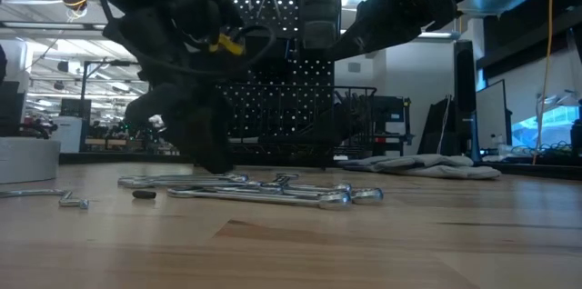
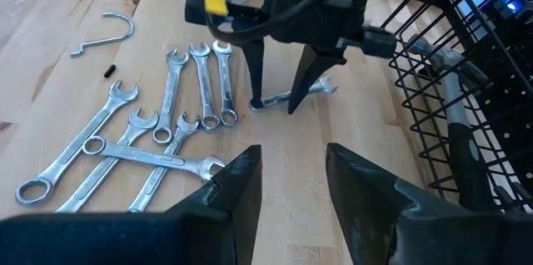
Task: Hang tools onto peg board
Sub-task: Hang the wrench on the peg board
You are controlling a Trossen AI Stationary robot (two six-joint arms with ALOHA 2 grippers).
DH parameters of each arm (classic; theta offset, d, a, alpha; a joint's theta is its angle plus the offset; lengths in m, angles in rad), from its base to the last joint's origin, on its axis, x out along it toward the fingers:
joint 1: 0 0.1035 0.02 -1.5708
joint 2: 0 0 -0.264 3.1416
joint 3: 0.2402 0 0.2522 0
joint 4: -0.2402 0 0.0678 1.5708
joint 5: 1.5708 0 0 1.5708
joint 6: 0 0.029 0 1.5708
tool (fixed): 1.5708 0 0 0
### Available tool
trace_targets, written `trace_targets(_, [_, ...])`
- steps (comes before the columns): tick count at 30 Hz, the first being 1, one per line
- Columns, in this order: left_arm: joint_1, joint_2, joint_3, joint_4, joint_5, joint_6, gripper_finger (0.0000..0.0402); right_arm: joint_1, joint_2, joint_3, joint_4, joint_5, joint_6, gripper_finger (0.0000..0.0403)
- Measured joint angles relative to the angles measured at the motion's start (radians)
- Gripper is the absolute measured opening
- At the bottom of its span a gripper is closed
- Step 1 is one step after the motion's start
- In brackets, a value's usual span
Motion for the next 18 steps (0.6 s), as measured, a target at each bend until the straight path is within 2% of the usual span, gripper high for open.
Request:
trace_targets(6, [-0.001, 0.023, -0.004, 0.002, 0.009, 0.038, 0.0154, 0.000, 0.000, 0.000, -0.001, 0.000, 0.000, 0.0140])
trace_targets(11, [-0.001, 0.025, -0.004, -0.003, 0.069, 0.164, 0.0154, 0.000, 0.000, 0.000, 0.000, 0.000, 0.000, 0.0140])
trace_targets(18, [-0.010, 0.027, -0.006, -0.005, 0.076, 0.302, 0.0142, 0.000, 0.000, 0.000, -0.001, 0.000, 0.000, 0.0140])
